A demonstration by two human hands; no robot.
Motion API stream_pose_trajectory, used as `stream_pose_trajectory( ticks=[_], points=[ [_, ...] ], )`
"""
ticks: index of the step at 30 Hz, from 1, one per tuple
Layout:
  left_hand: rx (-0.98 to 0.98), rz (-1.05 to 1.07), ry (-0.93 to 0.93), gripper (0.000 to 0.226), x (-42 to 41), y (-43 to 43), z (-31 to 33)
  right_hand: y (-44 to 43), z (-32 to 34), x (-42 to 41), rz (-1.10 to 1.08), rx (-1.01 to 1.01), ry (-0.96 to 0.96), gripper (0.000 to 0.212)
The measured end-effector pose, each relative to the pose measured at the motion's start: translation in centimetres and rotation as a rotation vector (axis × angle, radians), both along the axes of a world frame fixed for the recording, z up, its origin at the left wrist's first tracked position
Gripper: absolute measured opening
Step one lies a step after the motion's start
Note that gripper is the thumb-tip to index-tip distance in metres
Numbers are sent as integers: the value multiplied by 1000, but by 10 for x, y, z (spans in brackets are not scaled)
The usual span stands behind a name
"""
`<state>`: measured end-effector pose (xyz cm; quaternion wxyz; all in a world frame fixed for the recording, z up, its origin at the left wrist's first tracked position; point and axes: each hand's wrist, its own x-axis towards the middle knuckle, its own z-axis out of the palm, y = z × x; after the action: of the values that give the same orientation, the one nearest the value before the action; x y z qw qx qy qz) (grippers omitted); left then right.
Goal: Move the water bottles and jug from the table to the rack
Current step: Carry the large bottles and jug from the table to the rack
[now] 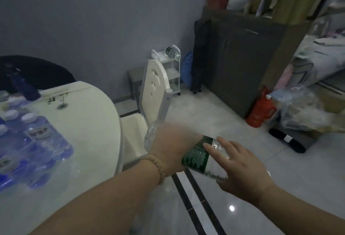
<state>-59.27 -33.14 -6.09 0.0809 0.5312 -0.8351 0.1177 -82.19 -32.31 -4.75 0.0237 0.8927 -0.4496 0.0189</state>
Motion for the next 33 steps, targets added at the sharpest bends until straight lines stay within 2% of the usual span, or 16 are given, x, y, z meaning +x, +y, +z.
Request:
stream_pose_trajectory(
  ticks=[6, 20, 24, 30, 33],
  points=[
    [16, -29, -30, 94, -27, -83, 1, -78, -6, -28, -36, -5, -12, 107],
    [-15, -86, -85, 92, -42, -416, 33, -393, 24, -40, -115, -13, 4, 107],
    [-1, -6, -75, 93, -33, -494, 23, -487, 17, -33, -48, -18, 29, 107],
    [67, 214, -26, 95, -8, -620, 6, -664, 3, -4, 190, 4, 44, 116],
    [99, 291, -25, 99, 6, -633, 2, -696, 1, 12, 281, 11, 69, 118]
  ],
)
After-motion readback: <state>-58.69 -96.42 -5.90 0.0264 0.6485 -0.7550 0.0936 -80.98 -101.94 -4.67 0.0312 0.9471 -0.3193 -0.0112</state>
